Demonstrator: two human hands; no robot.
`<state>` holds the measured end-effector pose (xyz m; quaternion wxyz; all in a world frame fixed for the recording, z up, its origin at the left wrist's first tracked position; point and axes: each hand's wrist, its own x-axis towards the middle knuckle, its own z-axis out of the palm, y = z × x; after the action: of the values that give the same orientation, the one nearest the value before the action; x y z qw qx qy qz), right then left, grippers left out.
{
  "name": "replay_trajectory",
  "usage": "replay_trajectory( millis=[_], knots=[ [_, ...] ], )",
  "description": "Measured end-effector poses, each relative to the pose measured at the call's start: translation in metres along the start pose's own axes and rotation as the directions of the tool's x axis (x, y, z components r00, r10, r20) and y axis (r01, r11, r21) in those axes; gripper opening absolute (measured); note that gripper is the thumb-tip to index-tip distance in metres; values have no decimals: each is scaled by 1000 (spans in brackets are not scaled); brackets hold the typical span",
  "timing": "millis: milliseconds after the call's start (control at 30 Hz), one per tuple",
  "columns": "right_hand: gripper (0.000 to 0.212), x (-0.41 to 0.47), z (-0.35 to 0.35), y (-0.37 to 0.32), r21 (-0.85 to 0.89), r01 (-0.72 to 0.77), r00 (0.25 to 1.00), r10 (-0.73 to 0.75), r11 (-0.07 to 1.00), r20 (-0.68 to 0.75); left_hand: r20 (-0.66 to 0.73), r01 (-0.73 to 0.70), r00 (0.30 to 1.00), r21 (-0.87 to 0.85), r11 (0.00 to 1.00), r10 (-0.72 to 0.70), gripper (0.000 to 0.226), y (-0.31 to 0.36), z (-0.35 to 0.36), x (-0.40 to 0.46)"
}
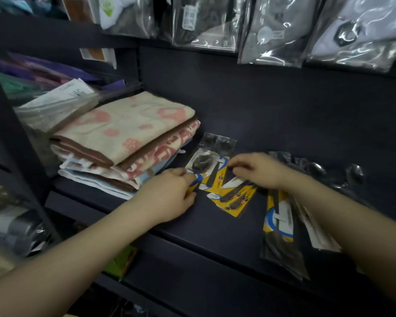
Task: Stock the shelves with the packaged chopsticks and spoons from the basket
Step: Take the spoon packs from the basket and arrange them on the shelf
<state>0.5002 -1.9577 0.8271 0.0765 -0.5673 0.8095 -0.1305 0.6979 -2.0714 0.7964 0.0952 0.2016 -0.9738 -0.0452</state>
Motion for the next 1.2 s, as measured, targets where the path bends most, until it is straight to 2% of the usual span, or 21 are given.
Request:
replay_trajectory(
  millis=[67, 167, 233, 333, 400, 467, 500, 533, 633, 700, 800, 900, 967, 1033, 1100, 1200],
  knots=[
    [44, -11, 3, 5, -89, 53, 986, -38, 995, 164, -33, -37, 999, -3, 999, 36, 51, 5, 3, 10],
    [51, -20, 3, 12, -129, 81, 977, -52, 988, 208, 55, -157, 986, 18, 987, 156, 57, 12, 6, 27],
    [50, -25, 2, 15, -119, 85, 975, -58, 989, 213, 154, -120, 981, 23, 992, 115, 57, 14, 10, 35],
    [49, -34, 1, 18, -114, 130, 967, -101, 985, 234, 192, -40, 981, 33, 999, 32, 62, 15, 15, 39],
    [52, -34, -3, 24, -115, 99, 986, -82, 988, 146, 175, -38, 984, 15, 999, 35, 67, 16, 14, 41],
    [53, -28, -10, 36, -91, -47, 994, 38, 995, -98, 95, -126, 988, 12, 992, 124, 80, 20, 10, 42],
    [54, -23, -13, 43, -56, -141, 971, 127, 988, -201, 65, -178, 982, -5, 984, 178, 82, 24, 7, 42],
    [56, -19, -16, 49, -20, -224, 946, 212, 974, -244, 63, -213, 975, -34, 976, 215, 79, 29, 4, 41],
    [55, -11, -14, 59, 50, -355, 919, 359, 933, -164, 146, -289, 943, -87, 953, 299, 69, 41, 2, 38],
    [47, -9, -10, 63, 150, -366, 912, 387, 918, -140, 230, -312, 915, -117, 943, 331, 59, 45, 5, 38],
    [31, -13, -13, 71, 346, -375, 897, 431, 860, -100, 290, -289, 894, -212, 934, 342, 58, 50, 6, 40],
    [20, -24, -23, 82, 377, -400, 888, 455, 836, -68, 320, -314, 866, -249, 916, 384, 59, 60, 10, 46],
    [15, -28, -28, 90, 372, -390, 870, 470, 842, -151, 328, -339, 851, -256, 906, 411, 60, 69, 15, 50],
    [8, -30, -33, 96, 368, -343, 831, 462, 864, -310, 315, -341, 850, -280, 897, 422, 63, 80, 20, 55],
    [22, -32, -40, 98, 416, -268, 772, 452, 869, -446, 318, -324, 850, -310, 894, 419, 66, 88, 21, 59],
    [28, -37, -55, 97, 517, -143, 733, 441, 844, -518, 311, -283, 859, -372, 884, 407, 68, 97, 18, 63]
  ],
)
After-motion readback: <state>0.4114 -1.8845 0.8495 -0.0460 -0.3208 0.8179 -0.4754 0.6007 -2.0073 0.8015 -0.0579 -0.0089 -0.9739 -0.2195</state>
